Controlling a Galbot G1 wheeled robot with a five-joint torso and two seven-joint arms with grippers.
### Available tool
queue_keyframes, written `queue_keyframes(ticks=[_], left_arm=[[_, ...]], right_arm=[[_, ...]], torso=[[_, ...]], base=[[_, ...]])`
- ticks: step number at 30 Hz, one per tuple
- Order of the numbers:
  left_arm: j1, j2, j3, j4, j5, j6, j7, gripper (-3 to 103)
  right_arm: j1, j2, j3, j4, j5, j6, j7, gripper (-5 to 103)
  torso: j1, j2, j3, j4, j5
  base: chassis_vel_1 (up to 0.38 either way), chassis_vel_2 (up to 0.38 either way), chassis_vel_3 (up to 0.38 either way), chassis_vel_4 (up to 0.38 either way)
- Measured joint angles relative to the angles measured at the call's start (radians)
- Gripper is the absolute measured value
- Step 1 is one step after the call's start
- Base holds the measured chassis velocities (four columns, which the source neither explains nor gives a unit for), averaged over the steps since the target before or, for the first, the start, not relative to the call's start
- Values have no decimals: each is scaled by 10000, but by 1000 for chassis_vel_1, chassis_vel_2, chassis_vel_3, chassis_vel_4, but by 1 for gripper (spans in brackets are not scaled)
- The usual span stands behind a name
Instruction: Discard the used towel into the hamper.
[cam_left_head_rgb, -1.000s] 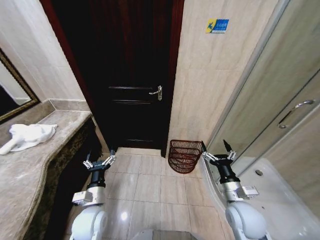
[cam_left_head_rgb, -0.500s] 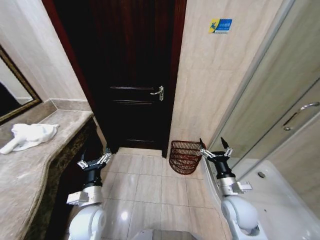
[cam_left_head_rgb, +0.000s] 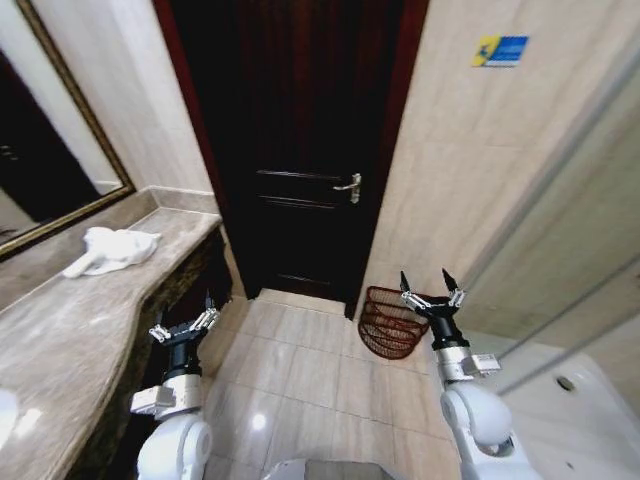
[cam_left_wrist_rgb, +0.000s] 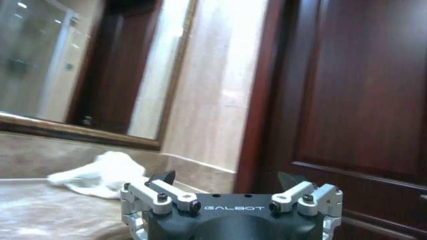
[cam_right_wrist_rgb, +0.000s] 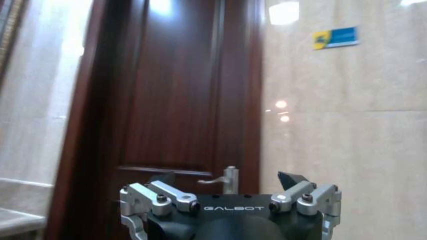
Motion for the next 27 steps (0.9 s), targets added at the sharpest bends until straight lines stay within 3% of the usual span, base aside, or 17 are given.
queue_keyframes(ticks=[12,19,27], left_arm=[[-9,33,19,12,61,-18,-1,100],[5,31,8,98,314,-157,-119,100],[20,243,-52,285,716,-110,-88,100]], right_arm=[[-46,91,-41,26,-72,-23,-84,100],[-36,128,18,-139,-434,398,-23,100],[-104,219,-7,-47,-433,-8,-391,100]], torso=[[-1,3,-1,0,0],[0,2,-1,3,-1],[0,2,-1,-2,-1]], base=[[124,123,118,127],[111,111,105,107],[8,9,4,4]])
